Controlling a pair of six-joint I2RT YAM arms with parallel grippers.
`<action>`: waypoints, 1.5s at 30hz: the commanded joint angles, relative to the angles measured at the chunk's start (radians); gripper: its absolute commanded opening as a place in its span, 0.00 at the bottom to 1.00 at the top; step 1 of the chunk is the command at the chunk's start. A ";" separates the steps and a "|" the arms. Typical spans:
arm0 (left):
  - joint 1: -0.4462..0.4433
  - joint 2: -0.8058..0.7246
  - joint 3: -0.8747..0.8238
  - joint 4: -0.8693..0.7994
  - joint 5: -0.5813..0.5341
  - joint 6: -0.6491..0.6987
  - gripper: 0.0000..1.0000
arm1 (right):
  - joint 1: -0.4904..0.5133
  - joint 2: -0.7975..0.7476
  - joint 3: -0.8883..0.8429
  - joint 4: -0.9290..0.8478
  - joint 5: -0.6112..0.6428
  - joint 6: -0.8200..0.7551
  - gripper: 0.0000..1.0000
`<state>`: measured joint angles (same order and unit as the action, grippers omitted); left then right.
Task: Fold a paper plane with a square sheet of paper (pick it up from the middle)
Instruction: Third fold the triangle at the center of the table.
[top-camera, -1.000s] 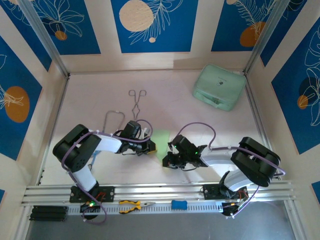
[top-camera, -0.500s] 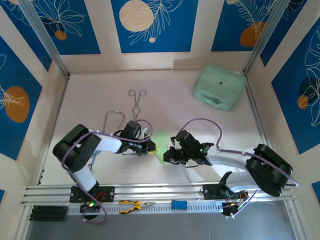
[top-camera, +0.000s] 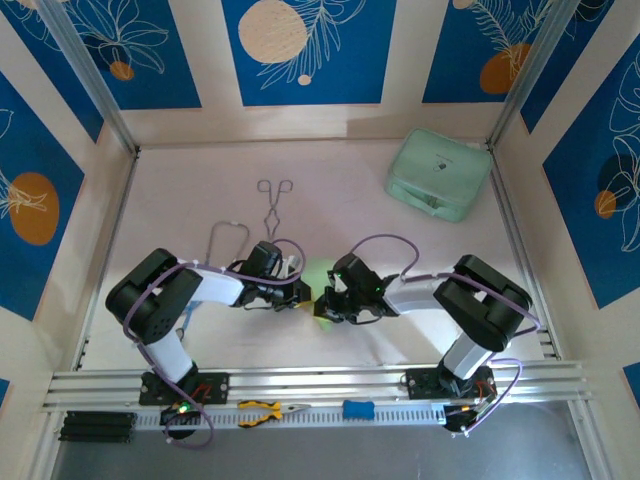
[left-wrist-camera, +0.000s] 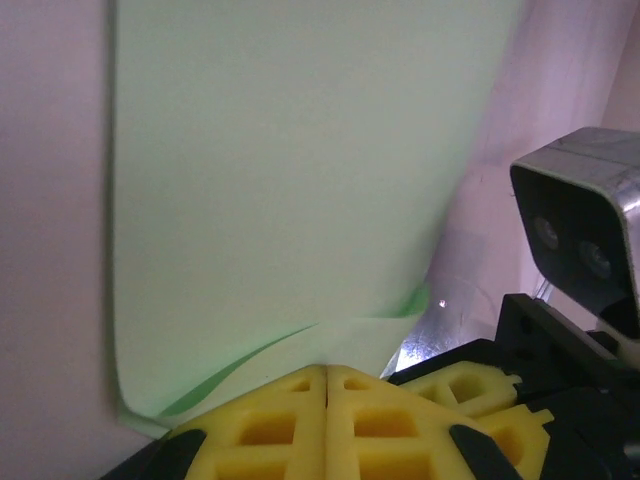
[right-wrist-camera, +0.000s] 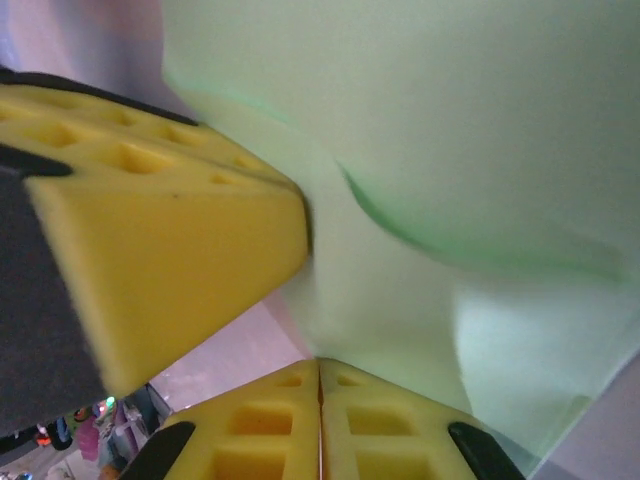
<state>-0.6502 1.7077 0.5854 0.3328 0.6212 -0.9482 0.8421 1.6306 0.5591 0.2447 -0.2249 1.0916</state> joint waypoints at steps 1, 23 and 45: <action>-0.006 0.029 -0.010 -0.081 -0.041 0.017 0.00 | 0.034 0.024 -0.108 0.030 -0.039 0.064 0.09; -0.013 -0.026 -0.027 -0.104 -0.107 -0.023 0.00 | 0.023 -0.288 -0.046 -0.244 0.033 -0.025 0.10; -0.113 -0.121 -0.070 -0.034 -0.348 -0.221 0.00 | -0.005 -0.029 0.047 -0.068 0.061 0.064 0.06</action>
<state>-0.7559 1.6005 0.5358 0.3225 0.3180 -1.1549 0.8482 1.5738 0.6041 0.1596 -0.1577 1.1370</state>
